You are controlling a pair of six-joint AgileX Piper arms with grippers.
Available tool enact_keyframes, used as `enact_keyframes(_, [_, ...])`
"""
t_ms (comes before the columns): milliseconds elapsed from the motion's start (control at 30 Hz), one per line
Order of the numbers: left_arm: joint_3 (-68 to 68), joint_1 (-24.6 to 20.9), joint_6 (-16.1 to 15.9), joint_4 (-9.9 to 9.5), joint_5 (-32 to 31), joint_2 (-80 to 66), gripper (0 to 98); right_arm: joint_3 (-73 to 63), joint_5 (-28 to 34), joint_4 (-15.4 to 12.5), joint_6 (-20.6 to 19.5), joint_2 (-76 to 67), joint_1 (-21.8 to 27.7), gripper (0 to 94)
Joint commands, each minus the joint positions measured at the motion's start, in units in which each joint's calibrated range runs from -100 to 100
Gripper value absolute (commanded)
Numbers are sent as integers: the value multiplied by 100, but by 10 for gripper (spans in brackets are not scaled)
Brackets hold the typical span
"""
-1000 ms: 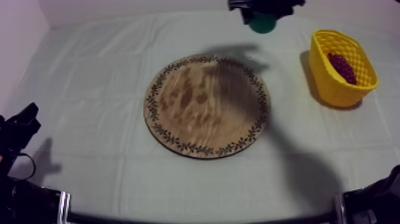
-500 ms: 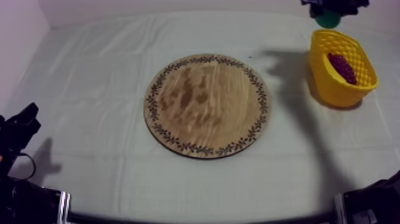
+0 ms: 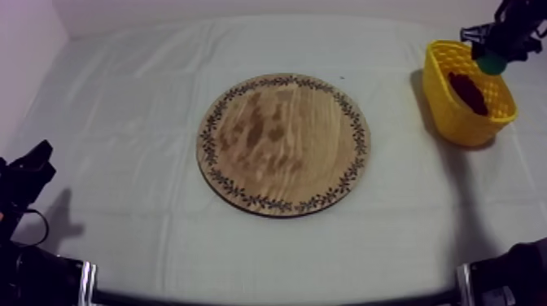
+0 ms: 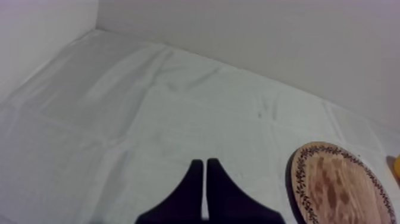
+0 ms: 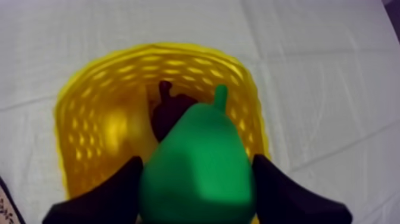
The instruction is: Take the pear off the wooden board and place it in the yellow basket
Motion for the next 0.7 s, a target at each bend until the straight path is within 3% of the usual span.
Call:
enact_keyframes(0, [0, 0, 1, 0, -1, 0, 1, 189, -118, -8, -42, 67, 1, 436])
enact_keyframes(233, [0, 0, 1, 0, -1, 0, 1, 497, -415, 48, -175, 435, -69, 456])
enact_keyframes(500, [0, 0, 1, 0, -1, 0, 1, 106, -561, -92, -33, 855, 2, 652])
enact_keyframes(667, [0, 0, 1, 0, -1, 0, 1, 85, -870, -114, 45, 905, 84, 679])
